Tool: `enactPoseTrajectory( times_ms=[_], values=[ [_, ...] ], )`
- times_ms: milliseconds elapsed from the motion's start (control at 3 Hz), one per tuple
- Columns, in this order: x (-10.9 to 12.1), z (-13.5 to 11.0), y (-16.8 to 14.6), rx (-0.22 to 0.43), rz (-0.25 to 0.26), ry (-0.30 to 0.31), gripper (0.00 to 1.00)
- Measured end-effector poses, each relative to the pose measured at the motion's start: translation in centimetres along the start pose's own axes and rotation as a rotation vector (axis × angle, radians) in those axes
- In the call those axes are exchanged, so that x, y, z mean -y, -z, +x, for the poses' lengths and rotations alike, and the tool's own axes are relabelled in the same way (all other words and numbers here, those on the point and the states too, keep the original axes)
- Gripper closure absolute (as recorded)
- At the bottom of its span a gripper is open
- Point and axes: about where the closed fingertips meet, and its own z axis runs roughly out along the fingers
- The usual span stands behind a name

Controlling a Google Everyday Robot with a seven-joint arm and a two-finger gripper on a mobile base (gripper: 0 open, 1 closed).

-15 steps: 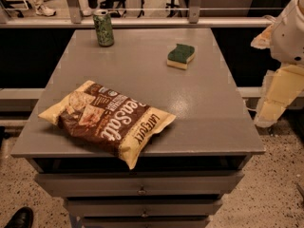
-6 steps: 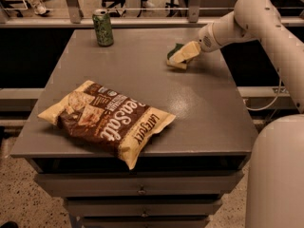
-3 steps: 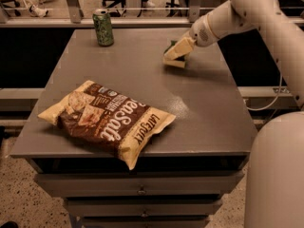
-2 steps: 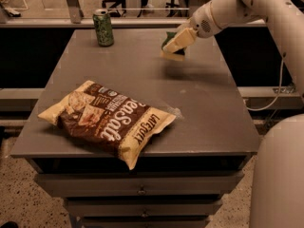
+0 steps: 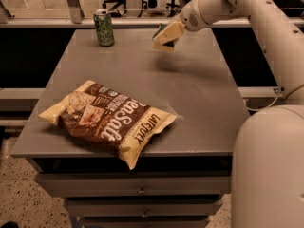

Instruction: Move sponge near green can

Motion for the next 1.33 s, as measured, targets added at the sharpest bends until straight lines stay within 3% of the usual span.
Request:
enactPoseTrajectory(
  times_ms=[333,667,1333],
  values=[
    [1.7,-2.8,-4.2,0.028,0.046,-0.035,1.0],
    [1.5,-5.1,-7.7,0.047,0.04,-0.047,1.0],
    [-1.5,-7.1,-11.8,0.056,-0.026,-0.046,1.0]
  ],
)
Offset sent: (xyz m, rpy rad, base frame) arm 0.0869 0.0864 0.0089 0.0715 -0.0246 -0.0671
